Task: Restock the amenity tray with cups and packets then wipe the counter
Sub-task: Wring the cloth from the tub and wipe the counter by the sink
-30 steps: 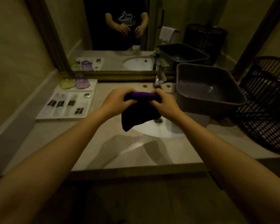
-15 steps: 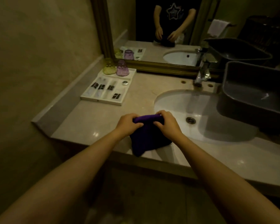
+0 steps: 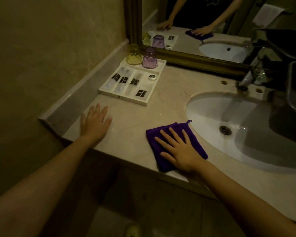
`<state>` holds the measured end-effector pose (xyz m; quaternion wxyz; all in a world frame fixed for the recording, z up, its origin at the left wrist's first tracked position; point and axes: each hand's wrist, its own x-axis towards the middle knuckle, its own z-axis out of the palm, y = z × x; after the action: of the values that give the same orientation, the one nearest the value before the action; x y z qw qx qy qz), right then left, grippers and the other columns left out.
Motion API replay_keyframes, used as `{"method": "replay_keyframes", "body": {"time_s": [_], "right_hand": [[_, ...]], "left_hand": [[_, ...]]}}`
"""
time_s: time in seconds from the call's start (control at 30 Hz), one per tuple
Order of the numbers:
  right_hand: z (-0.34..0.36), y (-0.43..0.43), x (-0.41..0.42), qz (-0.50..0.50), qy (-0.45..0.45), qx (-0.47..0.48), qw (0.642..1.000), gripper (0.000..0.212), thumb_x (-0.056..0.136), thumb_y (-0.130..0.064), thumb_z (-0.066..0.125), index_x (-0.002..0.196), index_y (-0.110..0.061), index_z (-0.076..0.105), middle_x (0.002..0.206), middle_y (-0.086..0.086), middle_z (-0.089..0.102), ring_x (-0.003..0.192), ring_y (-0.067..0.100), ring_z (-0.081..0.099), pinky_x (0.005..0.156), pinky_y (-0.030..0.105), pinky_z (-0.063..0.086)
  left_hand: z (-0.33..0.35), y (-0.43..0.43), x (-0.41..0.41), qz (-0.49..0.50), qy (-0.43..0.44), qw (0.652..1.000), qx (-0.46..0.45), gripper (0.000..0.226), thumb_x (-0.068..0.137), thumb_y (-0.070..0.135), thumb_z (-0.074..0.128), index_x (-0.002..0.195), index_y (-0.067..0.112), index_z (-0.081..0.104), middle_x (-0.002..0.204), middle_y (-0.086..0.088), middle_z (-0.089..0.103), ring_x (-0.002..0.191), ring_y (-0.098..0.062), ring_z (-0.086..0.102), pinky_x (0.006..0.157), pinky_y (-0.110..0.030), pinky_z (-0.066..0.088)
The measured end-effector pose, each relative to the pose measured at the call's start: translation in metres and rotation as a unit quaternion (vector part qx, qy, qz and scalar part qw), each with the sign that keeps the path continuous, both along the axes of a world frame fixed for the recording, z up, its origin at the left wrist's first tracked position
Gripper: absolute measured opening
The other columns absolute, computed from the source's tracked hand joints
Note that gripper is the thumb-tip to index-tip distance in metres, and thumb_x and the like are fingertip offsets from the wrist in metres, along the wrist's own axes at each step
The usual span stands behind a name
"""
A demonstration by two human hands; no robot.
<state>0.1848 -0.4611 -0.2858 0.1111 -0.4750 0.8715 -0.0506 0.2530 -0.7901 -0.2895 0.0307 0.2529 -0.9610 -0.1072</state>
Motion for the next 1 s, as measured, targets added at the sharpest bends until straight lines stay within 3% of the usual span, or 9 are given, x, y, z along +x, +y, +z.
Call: {"method": "replay_keyframes", "body": {"time_s": [0.17, 0.5, 1.0], "right_hand": [[-0.001, -0.024, 0.026, -0.043, 0.011, 0.017, 0.999, 0.065, 0.078, -0.075, -0.003, 0.133, -0.052, -0.028, 0.152, -0.010, -0.026, 0.141, 0.024, -0.027, 0.109, 0.056, -0.023], [-0.014, -0.148, 0.044, -0.242, 0.030, -0.032, 0.969, 0.073, 0.081, -0.073, 0.008, 0.143, -0.040, -0.015, 0.153, 0.003, -0.025, 0.140, 0.033, -0.024, 0.102, 0.063, -0.022], [-0.007, -0.147, -0.001, -0.176, 0.037, -0.025, 0.983, 0.062, 0.086, -0.068, 0.012, 0.143, -0.048, -0.001, 0.159, -0.007, -0.005, 0.145, 0.025, -0.015, 0.110, 0.058, -0.017]], "left_hand": [[-0.027, -0.012, -0.002, 0.007, -0.026, 0.999, -0.021, 0.070, 0.081, 0.066, -0.002, 0.143, 0.036, 0.005, 0.157, 0.003, 0.001, 0.144, -0.017, -0.002, 0.112, -0.048, -0.008], [-0.027, -0.006, -0.002, 0.016, -0.002, 0.999, -0.040, 0.069, 0.082, 0.063, -0.001, 0.144, 0.033, 0.004, 0.157, 0.001, 0.004, 0.144, -0.018, 0.000, 0.114, -0.050, -0.004], [-0.029, -0.007, -0.001, 0.008, 0.019, 0.998, -0.063, 0.065, 0.085, 0.062, 0.002, 0.143, 0.033, 0.006, 0.157, 0.001, 0.010, 0.144, -0.019, 0.005, 0.112, -0.050, -0.001]]}}
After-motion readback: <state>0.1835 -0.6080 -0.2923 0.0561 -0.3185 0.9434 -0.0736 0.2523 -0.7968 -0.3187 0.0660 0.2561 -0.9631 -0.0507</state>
